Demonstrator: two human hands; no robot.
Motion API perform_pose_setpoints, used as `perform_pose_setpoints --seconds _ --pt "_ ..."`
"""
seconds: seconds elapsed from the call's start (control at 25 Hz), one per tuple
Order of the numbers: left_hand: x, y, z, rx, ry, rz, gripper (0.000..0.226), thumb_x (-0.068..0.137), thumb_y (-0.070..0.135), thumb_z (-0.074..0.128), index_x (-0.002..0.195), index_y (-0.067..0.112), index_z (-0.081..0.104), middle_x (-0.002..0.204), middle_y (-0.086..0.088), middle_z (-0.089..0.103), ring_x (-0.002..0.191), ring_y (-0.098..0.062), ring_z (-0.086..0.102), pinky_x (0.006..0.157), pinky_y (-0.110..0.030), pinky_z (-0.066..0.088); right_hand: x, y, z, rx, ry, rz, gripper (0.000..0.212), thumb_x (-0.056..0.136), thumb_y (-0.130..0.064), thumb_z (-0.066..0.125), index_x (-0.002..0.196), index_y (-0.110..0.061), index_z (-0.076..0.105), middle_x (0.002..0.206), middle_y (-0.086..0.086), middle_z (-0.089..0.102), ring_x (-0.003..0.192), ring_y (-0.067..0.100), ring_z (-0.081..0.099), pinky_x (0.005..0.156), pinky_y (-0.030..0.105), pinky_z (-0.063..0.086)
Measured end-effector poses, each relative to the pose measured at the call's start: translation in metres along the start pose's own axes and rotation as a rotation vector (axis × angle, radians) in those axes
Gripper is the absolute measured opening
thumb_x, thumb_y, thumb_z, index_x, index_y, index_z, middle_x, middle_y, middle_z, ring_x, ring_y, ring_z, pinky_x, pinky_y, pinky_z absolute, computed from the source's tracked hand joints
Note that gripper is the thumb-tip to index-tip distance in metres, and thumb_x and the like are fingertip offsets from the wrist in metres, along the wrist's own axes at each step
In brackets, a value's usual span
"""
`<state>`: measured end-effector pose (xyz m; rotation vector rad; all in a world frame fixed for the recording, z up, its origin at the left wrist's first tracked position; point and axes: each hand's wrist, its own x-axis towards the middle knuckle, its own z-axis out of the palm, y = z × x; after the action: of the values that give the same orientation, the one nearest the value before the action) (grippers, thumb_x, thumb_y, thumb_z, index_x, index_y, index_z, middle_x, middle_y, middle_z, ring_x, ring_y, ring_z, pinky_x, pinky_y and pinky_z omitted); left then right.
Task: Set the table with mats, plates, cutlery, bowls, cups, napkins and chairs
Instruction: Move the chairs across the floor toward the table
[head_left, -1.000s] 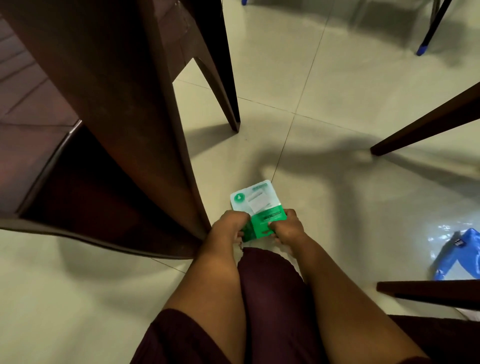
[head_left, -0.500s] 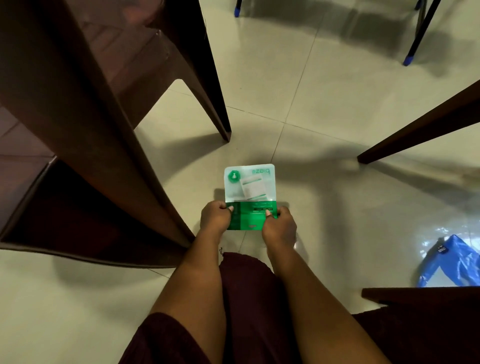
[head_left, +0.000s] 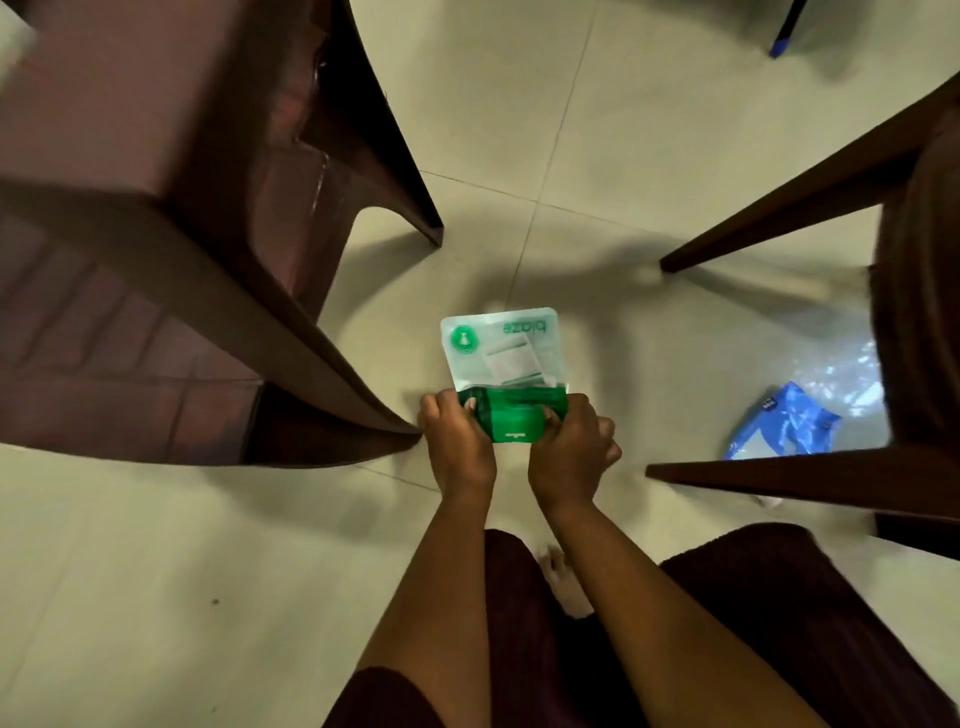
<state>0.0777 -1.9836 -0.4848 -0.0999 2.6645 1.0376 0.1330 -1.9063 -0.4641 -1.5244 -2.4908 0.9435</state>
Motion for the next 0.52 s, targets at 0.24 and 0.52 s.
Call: perform_pose_setpoints --seconds 0.24,0.52 --pt "-0.091 0.065 -0.13 -0.101 -0.204 0.023 0.013 0.098 0.015 0.05 0.101 0.005 0.058 0.102 -0.014 0.062 0.098 -0.033 0.056 0.081 -0.045 0.047 -0.068 -0.036 -0.156 0.069 -0.132 -0.069 0.014 0.093 -0.007 0.056 0.106 -0.005 0.059 0.1 0.015 0.064 0.101 0.035 0.049 0.077 0.038 0.04" --pt "-0.188 0.173 -0.287 -0.079 -0.339 0.037 0.013 0.1 0.021 0.048 0.102 0.009 0.054 0.097 -0.012 0.067 0.088 -0.032 0.061 0.073 -0.042 0.048 -0.16 -0.104 -0.328 0.198 -0.232 -0.056 0.01 0.097 -0.014 0.052 0.104 -0.01 0.058 0.101 0.01 0.065 0.094 0.025 0.059 0.072 0.029 0.044"
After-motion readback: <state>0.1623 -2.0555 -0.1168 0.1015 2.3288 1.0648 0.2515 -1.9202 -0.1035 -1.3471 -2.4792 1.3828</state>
